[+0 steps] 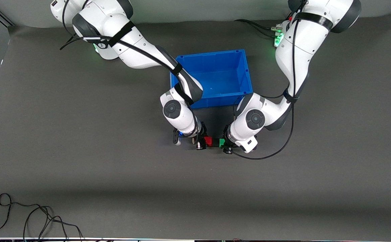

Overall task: Attach green and red cubes to black cube
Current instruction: 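Place the red cube beside the black cube while the left gripper places green, then open both grippers and lift them away from the three cubes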

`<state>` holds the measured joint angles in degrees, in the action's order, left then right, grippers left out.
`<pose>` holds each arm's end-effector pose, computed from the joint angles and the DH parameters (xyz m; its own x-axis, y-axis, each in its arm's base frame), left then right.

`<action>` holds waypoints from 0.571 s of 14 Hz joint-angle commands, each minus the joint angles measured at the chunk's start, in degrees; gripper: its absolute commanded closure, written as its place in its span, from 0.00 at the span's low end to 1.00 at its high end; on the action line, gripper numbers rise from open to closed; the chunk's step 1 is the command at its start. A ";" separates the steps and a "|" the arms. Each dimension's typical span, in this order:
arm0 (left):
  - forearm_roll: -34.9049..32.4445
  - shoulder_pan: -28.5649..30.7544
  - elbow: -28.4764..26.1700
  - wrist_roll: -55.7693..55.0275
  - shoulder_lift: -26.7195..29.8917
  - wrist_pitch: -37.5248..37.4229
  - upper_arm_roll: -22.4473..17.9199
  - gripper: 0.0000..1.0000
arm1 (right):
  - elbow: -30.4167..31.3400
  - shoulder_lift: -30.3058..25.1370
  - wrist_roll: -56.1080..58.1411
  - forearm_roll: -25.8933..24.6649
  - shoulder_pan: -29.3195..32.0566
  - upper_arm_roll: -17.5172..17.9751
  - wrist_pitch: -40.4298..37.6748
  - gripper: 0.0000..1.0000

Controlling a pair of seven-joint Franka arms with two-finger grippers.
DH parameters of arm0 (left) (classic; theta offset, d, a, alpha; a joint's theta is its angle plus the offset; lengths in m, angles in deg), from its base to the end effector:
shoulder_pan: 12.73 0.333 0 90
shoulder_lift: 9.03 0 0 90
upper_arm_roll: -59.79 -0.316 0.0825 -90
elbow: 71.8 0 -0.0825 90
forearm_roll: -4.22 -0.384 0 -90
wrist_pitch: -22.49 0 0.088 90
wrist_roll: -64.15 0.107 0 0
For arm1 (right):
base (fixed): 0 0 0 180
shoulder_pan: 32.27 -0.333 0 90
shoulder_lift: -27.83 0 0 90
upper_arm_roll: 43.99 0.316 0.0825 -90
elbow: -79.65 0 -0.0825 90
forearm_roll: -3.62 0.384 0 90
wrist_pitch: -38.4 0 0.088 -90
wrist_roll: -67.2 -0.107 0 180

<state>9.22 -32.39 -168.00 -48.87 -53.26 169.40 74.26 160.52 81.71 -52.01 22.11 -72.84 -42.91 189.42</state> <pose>0.5833 -0.3693 0.1753 0.0429 0.9660 -0.2549 0.9991 -0.0409 0.0135 0.5665 0.4889 0.1619 -0.0345 -0.9440 -0.3282 -0.9929 0.0696 -0.0959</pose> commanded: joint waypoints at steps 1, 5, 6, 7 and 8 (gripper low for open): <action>-0.16 -1.61 1.19 -1.41 -1.91 0.74 -1.37 1.00 | -2.73 2.19 -1.90 -0.73 -0.83 -0.63 0.59 0.36; -0.16 -1.61 1.45 -1.33 -2.00 0.74 -1.46 1.00 | -3.43 1.67 -1.72 -0.99 -0.30 -0.90 0.59 0.00; -0.16 -1.61 1.45 -1.41 -2.00 0.74 -1.46 1.00 | -3.44 1.32 -1.46 -0.99 -0.12 -0.98 0.59 0.00; -0.25 -1.61 1.45 -1.33 -2.00 0.66 -1.46 1.00 | -3.52 0.79 -1.20 -0.91 -0.12 -1.94 0.24 0.00; -0.25 -1.52 1.45 -1.24 -2.00 0.65 -1.46 1.00 | -3.35 -0.43 -1.02 -0.99 -0.12 -2.82 -0.11 0.00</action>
<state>9.22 -32.43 -167.99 -48.90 -53.26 169.40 74.22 158.36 82.25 -52.02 22.09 -72.82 -44.15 189.89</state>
